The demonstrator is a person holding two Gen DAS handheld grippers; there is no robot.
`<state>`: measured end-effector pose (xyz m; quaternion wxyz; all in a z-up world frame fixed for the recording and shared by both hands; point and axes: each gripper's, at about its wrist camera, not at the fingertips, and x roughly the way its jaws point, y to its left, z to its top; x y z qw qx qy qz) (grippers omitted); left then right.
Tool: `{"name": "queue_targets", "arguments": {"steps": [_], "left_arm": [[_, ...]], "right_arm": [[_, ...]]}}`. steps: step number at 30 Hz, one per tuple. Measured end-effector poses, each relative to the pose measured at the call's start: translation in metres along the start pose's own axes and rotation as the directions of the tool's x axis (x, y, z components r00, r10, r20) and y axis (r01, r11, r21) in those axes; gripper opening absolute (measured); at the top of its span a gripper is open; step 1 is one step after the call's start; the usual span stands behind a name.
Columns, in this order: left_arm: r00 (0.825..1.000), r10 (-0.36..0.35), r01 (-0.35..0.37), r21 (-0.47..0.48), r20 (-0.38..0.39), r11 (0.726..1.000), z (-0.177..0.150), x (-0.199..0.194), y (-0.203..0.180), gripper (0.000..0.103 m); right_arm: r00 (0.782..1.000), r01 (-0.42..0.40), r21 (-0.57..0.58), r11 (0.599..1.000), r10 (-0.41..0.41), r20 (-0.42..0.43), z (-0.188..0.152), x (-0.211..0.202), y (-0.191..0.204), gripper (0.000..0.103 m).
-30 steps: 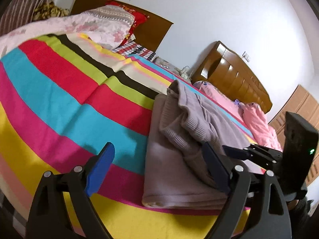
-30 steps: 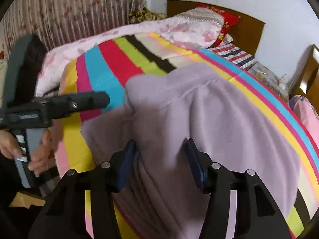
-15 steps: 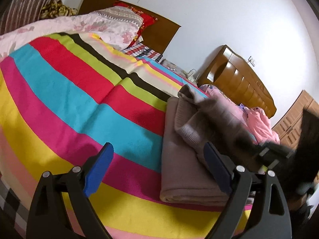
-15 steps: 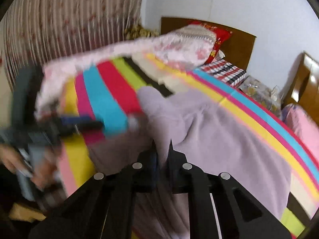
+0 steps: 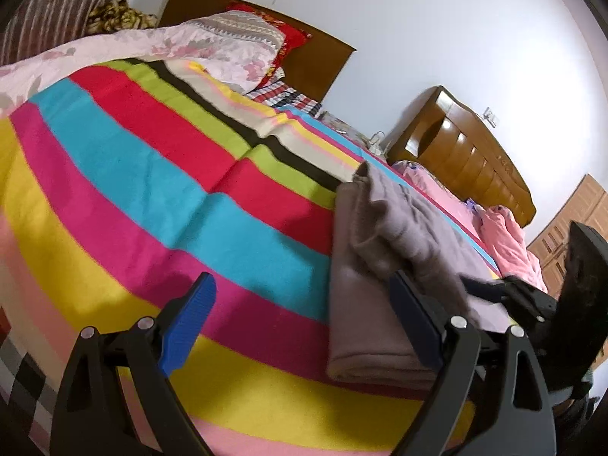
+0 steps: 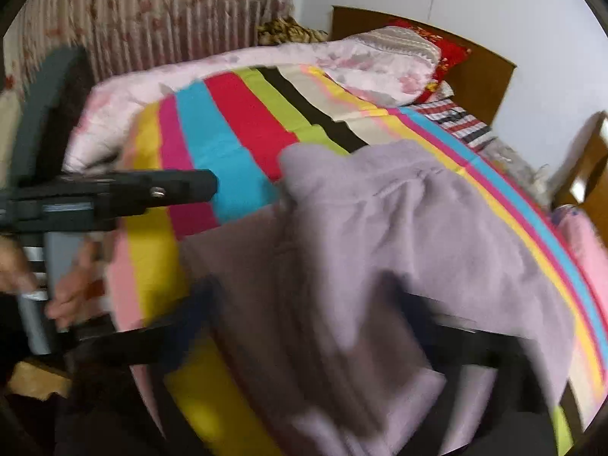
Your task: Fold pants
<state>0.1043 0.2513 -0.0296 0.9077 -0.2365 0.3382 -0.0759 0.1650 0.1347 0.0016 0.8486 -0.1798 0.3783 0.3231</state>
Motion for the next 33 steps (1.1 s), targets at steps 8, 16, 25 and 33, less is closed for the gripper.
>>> {"name": "queue_targets", "arguments": {"steps": [8,16,25,33], "left_arm": [[1.0,-0.01,0.01,0.009,0.011,1.0,0.0,-0.005,-0.004,0.092],[1.0,-0.009,0.009,-0.002,0.016,1.0,0.0,-0.008,-0.001,0.092],[1.0,-0.013,0.013,-0.003,0.003,1.0,-0.001,-0.008,-0.002,0.092],[0.939,-0.337,0.324,-0.143,-0.075,0.935,0.019,-0.001,-0.02,0.098]], "right_arm": [[0.999,0.013,-0.048,0.999,-0.015,-0.042,-0.005,0.007,0.003,0.07],[0.997,0.045,-0.042,0.998,-0.047,-0.053,0.004,0.01,-0.001,0.057],[0.97,0.24,-0.235,0.942,-0.244,0.015,-0.014,0.021,0.03,0.037],[0.984,0.138,-0.017,0.99,-0.135,0.119,0.0,-0.025,-0.013,0.021]]}}
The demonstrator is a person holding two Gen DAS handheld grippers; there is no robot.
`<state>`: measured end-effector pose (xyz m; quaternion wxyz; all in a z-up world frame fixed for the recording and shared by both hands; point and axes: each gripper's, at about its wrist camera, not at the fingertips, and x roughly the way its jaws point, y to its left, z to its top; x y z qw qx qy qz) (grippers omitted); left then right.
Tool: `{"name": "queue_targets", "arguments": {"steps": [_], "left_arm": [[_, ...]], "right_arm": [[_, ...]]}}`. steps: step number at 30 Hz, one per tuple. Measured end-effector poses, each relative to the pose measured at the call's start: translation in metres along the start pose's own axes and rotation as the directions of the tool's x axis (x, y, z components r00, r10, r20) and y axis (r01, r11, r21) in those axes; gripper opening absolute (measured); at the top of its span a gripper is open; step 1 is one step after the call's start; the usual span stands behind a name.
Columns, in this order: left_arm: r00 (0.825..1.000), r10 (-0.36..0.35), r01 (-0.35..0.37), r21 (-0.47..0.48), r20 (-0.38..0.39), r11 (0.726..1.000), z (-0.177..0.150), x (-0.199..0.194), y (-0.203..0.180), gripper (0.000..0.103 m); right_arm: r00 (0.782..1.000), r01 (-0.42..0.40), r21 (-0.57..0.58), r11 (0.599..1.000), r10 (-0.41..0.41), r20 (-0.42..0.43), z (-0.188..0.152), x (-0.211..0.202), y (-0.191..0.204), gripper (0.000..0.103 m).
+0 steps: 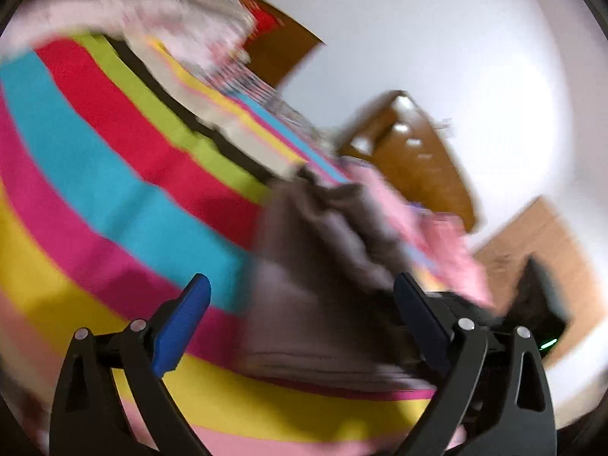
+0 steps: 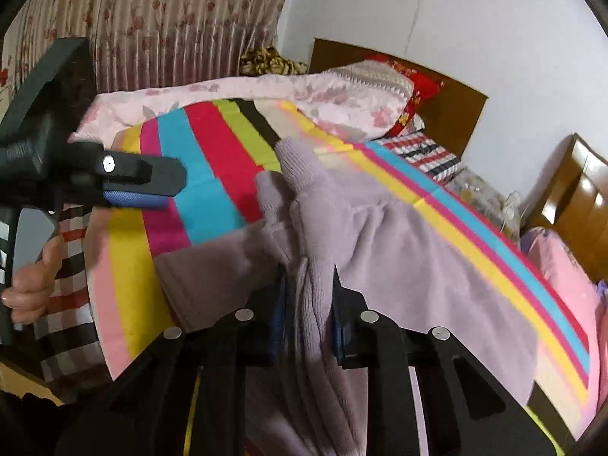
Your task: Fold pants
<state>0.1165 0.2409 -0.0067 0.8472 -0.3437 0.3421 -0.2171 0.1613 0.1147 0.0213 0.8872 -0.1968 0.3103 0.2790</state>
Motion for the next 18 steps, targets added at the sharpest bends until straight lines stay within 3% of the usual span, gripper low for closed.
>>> {"name": "queue_targets", "arguments": {"steps": [2,4,5,7,8,11,13,14,15,16,18], "left_arm": [[0.987,-0.156,0.152,-0.071,-0.05,0.986,0.007,0.017,-0.004,0.1],[0.975,-0.205,0.197,-0.097,-0.08,0.975,0.014,0.033,-0.009,0.101],[0.974,-0.203,0.196,-0.081,-0.098,0.977,0.018,0.045,-0.014,0.101],[0.984,-0.105,0.099,-0.049,-0.146,0.994,0.025,0.069,-0.02,0.101],[0.981,-0.09,0.082,-0.053,-0.173,0.995,0.027,0.079,-0.02,0.101],[0.965,-0.104,0.081,-0.101,-0.241,0.992,0.03,0.109,-0.019,0.099],[0.965,-0.054,0.033,-0.084,-0.255,0.996,0.031,0.118,-0.023,0.087],[0.966,-0.027,0.011,-0.062,-0.257,0.998,0.031,0.123,-0.026,0.051],[0.964,0.016,-0.032,-0.056,-0.267,0.998,0.03,0.127,-0.025,0.04],[0.963,0.025,-0.041,-0.055,-0.268,0.998,0.029,0.129,-0.023,0.038],[0.964,0.042,-0.053,-0.035,-0.261,0.998,0.026,0.129,-0.019,0.033]], "right_arm": [[1.0,-0.014,0.012,1.0,0.014,0.001,-0.002,0.0,-0.001,0.021],[1.0,-0.006,0.0,1.0,0.006,0.008,-0.005,0.001,0.003,0.021],[1.0,0.001,-0.006,1.0,-0.001,0.014,-0.006,0.0,0.006,0.021],[1.0,0.016,-0.013,1.0,-0.016,0.027,-0.008,-0.003,0.01,0.021],[0.999,0.019,-0.014,1.0,-0.019,0.03,-0.007,-0.003,0.01,0.021],[0.999,0.032,-0.019,0.999,-0.031,0.038,-0.009,-0.003,0.013,0.021],[0.999,0.03,-0.014,0.999,-0.029,0.036,-0.012,-0.002,0.016,0.021],[0.999,0.03,-0.005,1.0,-0.03,0.038,-0.013,-0.002,0.016,0.021],[0.999,0.034,0.0,0.999,-0.034,0.039,-0.014,-0.003,0.016,0.022],[0.999,0.031,0.006,1.0,-0.031,0.031,-0.015,-0.001,0.017,0.025],[0.999,0.029,0.011,1.0,-0.029,0.013,-0.015,0.0,0.011,0.053]]}}
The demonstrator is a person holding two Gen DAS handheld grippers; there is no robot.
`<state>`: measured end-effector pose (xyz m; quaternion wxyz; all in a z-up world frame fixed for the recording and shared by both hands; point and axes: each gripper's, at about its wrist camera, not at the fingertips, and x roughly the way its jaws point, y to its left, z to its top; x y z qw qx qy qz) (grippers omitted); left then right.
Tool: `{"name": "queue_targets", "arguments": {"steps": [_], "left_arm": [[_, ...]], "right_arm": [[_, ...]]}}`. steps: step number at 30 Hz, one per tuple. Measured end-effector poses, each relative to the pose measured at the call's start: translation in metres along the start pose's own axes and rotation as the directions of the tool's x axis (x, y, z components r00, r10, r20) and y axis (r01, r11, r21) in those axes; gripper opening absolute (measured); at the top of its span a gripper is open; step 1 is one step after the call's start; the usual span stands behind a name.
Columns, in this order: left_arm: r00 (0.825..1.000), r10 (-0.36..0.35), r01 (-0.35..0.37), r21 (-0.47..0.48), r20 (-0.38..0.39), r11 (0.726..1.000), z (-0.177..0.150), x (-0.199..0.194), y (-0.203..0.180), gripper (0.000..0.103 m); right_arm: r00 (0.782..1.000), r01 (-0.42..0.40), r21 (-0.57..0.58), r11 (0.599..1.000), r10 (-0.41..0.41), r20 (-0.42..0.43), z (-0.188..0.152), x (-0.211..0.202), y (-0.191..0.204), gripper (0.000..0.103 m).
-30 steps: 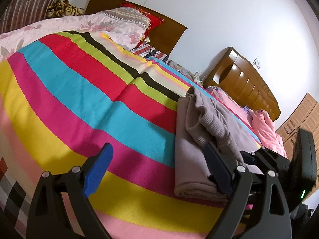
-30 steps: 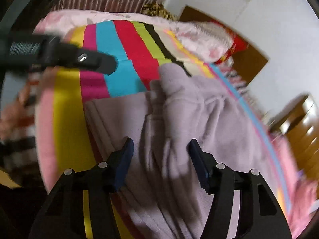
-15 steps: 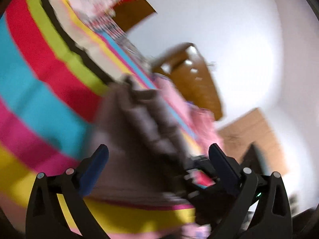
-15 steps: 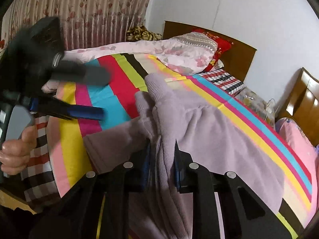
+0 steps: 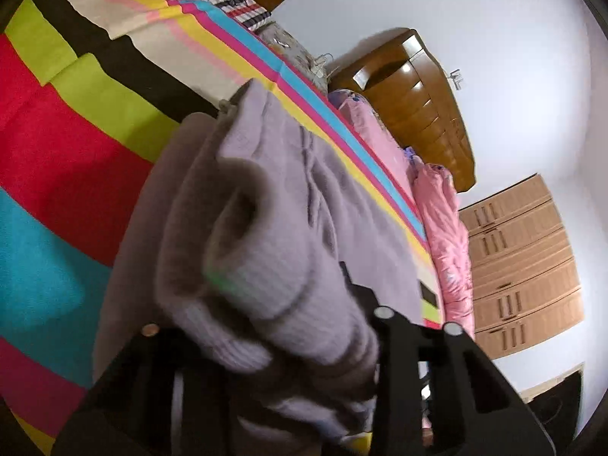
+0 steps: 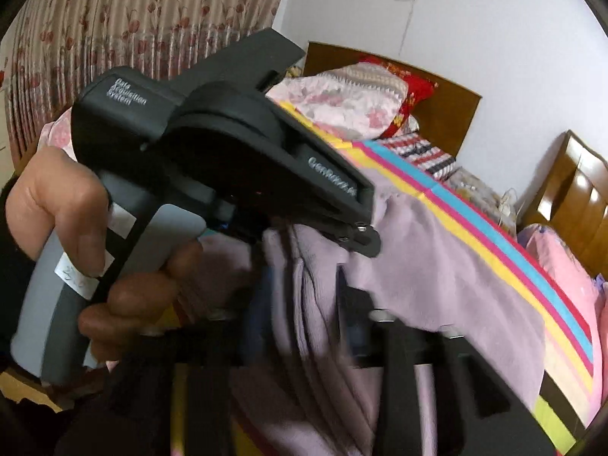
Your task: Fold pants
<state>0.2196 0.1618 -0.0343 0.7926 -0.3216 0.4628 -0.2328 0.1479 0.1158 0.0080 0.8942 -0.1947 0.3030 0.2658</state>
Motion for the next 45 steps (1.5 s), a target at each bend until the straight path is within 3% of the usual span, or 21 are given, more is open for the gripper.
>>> {"name": "queue_targets", "arguments": {"steps": [1,3,6,10,13,15,21,23,25,30,33,35,36,37,39,40,41,45], "left_arm": [[1.0,-0.01,0.01,-0.009,0.0,1.0,-0.001,0.0,0.004,0.033],[1.0,-0.023,0.023,-0.031,-0.006,0.999,-0.001,-0.002,0.008,0.036],[1.0,-0.023,0.023,-0.032,-0.011,0.999,0.0,-0.002,0.007,0.039],[1.0,-0.021,0.021,-0.025,-0.003,0.999,0.002,0.001,0.007,0.04],[1.0,-0.018,0.018,-0.027,-0.004,0.999,-0.001,-0.002,0.009,0.04],[1.0,0.006,-0.006,-0.016,-0.005,1.0,0.0,-0.003,0.005,0.035],[0.999,0.022,-0.022,-0.02,0.028,1.0,0.007,-0.012,-0.019,0.028],[0.999,0.003,-0.002,-0.02,0.035,1.0,0.01,-0.018,-0.024,0.027],[0.999,-0.006,0.006,-0.01,0.044,1.0,0.012,-0.023,-0.032,0.027],[0.99,-0.082,0.079,0.028,0.114,0.996,0.013,-0.049,-0.055,0.023],[0.971,-0.115,0.101,0.075,0.21,0.992,0.005,-0.085,-0.065,0.023],[0.966,-0.072,0.039,0.134,0.249,0.99,-0.012,-0.104,-0.05,0.023],[0.972,-0.044,0.014,0.127,0.233,0.992,-0.017,-0.101,-0.037,0.023],[0.986,-0.009,-0.002,0.062,0.167,0.998,-0.022,-0.084,-0.005,0.023],[0.995,0.006,-0.004,-0.015,0.102,1.0,-0.032,-0.058,0.037,0.024],[0.992,-0.038,0.041,-0.025,0.117,0.999,-0.038,-0.054,0.048,0.024],[0.985,-0.066,0.067,0.0,0.157,0.998,-0.042,-0.058,0.047,0.025],[0.986,-0.016,0.004,0.077,0.163,0.997,-0.041,-0.056,0.031,0.036]], "right_arm": [[1.0,0.015,0.002,1.0,-0.015,0.026,-0.002,-0.01,-0.001,0.073],[0.996,0.044,0.021,0.999,-0.045,0.078,-0.007,-0.033,-0.006,0.078],[0.982,0.087,0.176,0.98,-0.114,0.15,-0.027,-0.082,-0.043,0.085],[0.987,0.082,0.493,0.866,-0.141,0.082,-0.088,-0.129,-0.107,0.089],[0.984,0.164,0.578,0.8,-0.175,-0.037,-0.133,-0.137,-0.115,0.089],[0.981,0.192,0.578,0.793,-0.178,-0.081,-0.146,-0.132,-0.105,0.089],[0.95,0.313,0.393,0.864,-0.283,-0.134,-0.135,-0.092,-0.073,0.09],[0.924,0.383,0.346,0.856,-0.354,-0.146,-0.139,-0.084,-0.069,0.09],[0.911,0.412,0.357,0.838,-0.381,-0.156,-0.144,-0.084,-0.073,0.09],[0.851,0.526,0.361,0.771,-0.485,-0.202,-0.161,-0.09,-0.087,0.09],[0.869,0.493,0.413,0.766,-0.46,-0.184,-0.163,-0.102,-0.097,0.09],[0.87,0.491,0.391,0.778,-0.464,-0.168,-0.162,-0.102,-0.093,0.09],[0.87,0.492,0.383,0.782,-0.461,-0.176,-0.164,-0.098,-0.093,0.091],[0.875,0.484,0.389,0.784,-0.443,-0.195,-0.17,-0.092,-0.095,0.092],[0.902,0.43,0.46,0.777,-0.394,-0.177,-0.181,-0.089,-0.103,0.092],[0.907,0.419,0.474,0.775,-0.379,-0.182,-0.18,-0.087,-0.105,0.092],[0.909,0.417,0.475,0.775,-0.371,-0.192,-0.179,-0.088,-0.107,0.092],[0.913,0.408,0.484,0.774,-0.35,-0.21,-0.176,-0.091,-0.106,0.092]]}}
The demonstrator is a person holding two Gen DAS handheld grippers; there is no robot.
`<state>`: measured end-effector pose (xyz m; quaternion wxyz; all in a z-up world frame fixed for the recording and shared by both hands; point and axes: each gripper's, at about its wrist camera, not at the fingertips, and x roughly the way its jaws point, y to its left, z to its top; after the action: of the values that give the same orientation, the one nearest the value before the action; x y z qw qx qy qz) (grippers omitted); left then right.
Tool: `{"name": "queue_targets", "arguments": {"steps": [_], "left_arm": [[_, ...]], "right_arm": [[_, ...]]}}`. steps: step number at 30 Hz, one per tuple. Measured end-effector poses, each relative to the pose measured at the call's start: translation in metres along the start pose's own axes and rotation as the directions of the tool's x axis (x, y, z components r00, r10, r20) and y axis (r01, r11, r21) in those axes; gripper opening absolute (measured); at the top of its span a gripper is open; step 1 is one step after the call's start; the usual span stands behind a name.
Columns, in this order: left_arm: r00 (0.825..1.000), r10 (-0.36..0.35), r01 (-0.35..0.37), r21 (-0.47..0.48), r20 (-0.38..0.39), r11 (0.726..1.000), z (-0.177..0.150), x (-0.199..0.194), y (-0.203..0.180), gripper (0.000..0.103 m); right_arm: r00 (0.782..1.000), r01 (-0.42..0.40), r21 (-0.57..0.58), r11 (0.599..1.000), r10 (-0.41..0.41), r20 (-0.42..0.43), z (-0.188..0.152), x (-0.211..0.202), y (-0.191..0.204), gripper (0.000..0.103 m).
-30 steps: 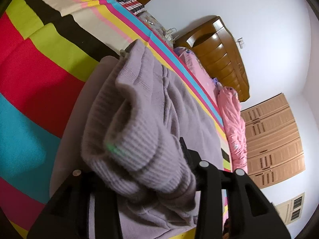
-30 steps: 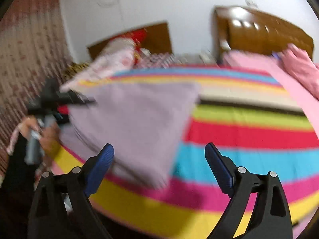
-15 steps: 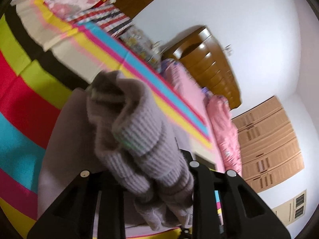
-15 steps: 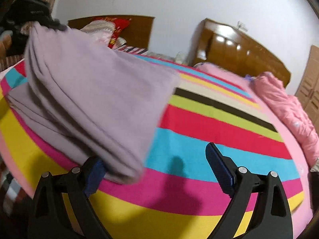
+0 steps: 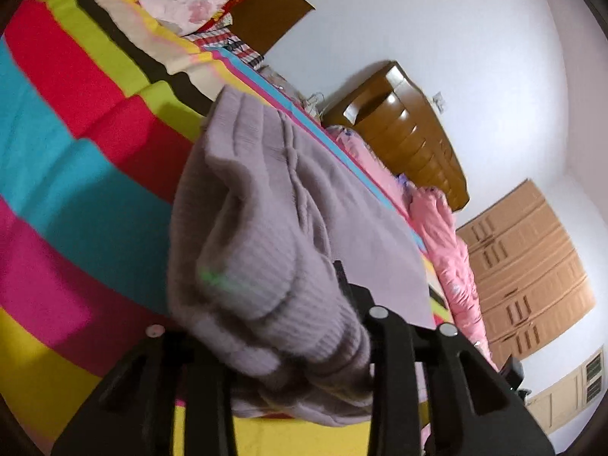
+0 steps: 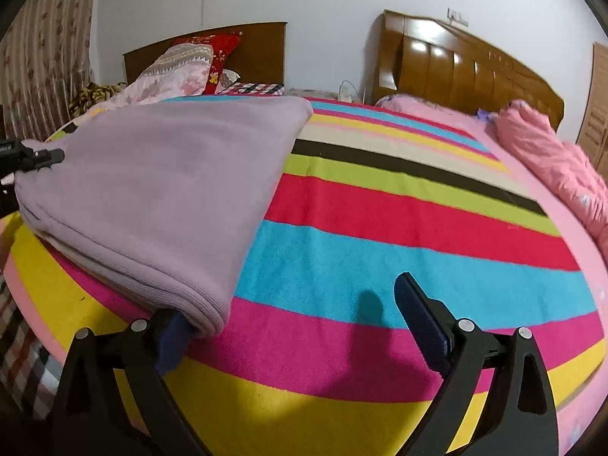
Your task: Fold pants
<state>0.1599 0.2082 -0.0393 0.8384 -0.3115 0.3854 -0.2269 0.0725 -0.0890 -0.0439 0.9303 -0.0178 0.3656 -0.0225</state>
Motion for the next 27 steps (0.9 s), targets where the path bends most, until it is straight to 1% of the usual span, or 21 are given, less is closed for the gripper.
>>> {"name": "queue_targets", "arguments": {"steps": [1,2,3,4,5,6,7,8,10,11,13,14,15,16,18,20,22,23,24,26,27], "left_arm": [[1.0,-0.01,0.01,-0.008,-0.007,1.0,0.001,0.0,0.001,0.039],[1.0,-0.015,0.015,-0.012,-0.005,1.0,0.001,-0.003,0.001,0.049],[1.0,0.004,-0.004,-0.016,0.014,1.0,0.001,-0.009,0.0,0.063],[0.999,0.032,-0.031,-0.017,0.043,0.999,0.002,-0.016,-0.001,0.071],[0.988,0.108,-0.106,-0.019,0.113,0.994,-0.001,-0.032,-0.003,0.085],[0.973,0.158,-0.157,-0.02,0.17,0.987,0.0,-0.043,-0.004,0.088],[0.953,0.194,-0.198,-0.006,0.232,0.98,-0.002,-0.059,-0.009,0.088],[0.945,0.198,-0.209,0.014,0.26,0.978,-0.002,-0.069,-0.015,0.088],[0.939,0.178,-0.208,0.072,0.295,0.976,0.004,-0.077,-0.034,0.088],[0.94,0.162,-0.2,0.1,0.299,0.975,0.008,-0.076,-0.042,0.089],[0.95,0.105,-0.168,0.198,0.294,0.966,0.014,-0.067,-0.069,0.092],[0.954,0.09,-0.165,0.253,0.285,0.953,0.016,-0.056,-0.083,0.094],[0.958,0.096,-0.176,0.289,0.271,0.941,0.017,-0.042,-0.09,0.095],[0.961,0.11,-0.188,0.307,0.254,0.933,0.017,-0.028,-0.094,0.095],[0.965,0.156,-0.215,0.29,0.211,0.933,0.012,-0.005,-0.087,0.095],[0.966,0.189,-0.231,0.265,0.177,0.936,-0.001,0.006,-0.071,0.095],[0.966,0.196,-0.24,0.296,0.171,0.925,-0.008,0.01,-0.058,0.094],[0.965,0.194,-0.242,0.32,0.175,0.916,-0.013,0.012,-0.056,0.094],[0.961,0.213,-0.263,0.354,0.174,0.897,-0.016,0.014,-0.058,0.094],[0.95,0.259,-0.309,0.398,0.175,0.864,-0.022,0.017,-0.064,0.095],[0.945,0.274,-0.324,0.412,0.177,0.852,-0.024,0.017,-0.064,0.097]], "right_arm": [[1.0,-0.02,0.014,1.0,0.02,-0.014,0.0,-0.001,-0.003,0.092],[0.999,-0.035,0.019,0.999,0.036,-0.025,0.001,-0.001,-0.005,0.092],[0.997,-0.067,0.022,0.998,0.068,-0.035,0.0,-0.006,-0.008,0.092],[0.993,-0.106,0.02,0.994,0.107,-0.044,-0.002,-0.013,-0.011,0.092],[0.99,-0.134,0.016,0.991,0.135,-0.051,-0.002,-0.017,-0.009,0.092],[0.985,-0.168,0.011,0.986,0.168,-0.047,-0.004,-0.025,-0.012,0.092],[0.983,-0.182,0.009,0.983,0.182,-0.037,-0.005,-0.03,-0.014,0.092],[0.979,-0.205,0.018,0.979,0.205,-0.008,-0.005,-0.043,-0.017,0.092],[0.971,-0.238,0.043,0.97,0.236,0.034,0.003,-0.053,-0.018,0.092],[0.962,-0.267,0.051,0.962,0.262,0.082,0.014,-0.059,-0.014,0.092],[0.95,-0.286,0.034,0.958,0.279,0.142,0.029,-0.063,0.0,0.092],[0.945,-0.292,0.016,0.956,0.286,0.161,0.041,-0.061,0.011,0.092],[0.94,-0.302,-0.006,0.953,0.299,0.164,0.05,-0.056,0.023,0.092],[0.939,-0.304,-0.026,0.952,0.304,0.162,0.055,-0.052,0.032,0.092],[0.954,-0.265,-0.107,0.958,0.277,0.118,0.06,-0.034,0.059,0.092],[0.968,-0.236,-0.157,0.959,0.247,0.054,0.051,-0.018,0.074,0.091],[0.967,-0.253,-0.138,0.957,0.255,-0.005,0.035,-0.004,0.072,0.092],[0.958,-0.283,-0.109,0.953,0.286,0.015,0.026,-0.003,0.064,0.092],[0.954,-0.294,-0.1,0.95,0.298,0.024,0.022,-0.003,0.06,0.093],[0.953,-0.302,-0.083,0.95,0.303,-0.001,0.021,0.001,0.054,0.099],[0.944,-0.329,-0.047,0.943,0.329,-0.016,0.021,0.004,0.05,0.099]]}}
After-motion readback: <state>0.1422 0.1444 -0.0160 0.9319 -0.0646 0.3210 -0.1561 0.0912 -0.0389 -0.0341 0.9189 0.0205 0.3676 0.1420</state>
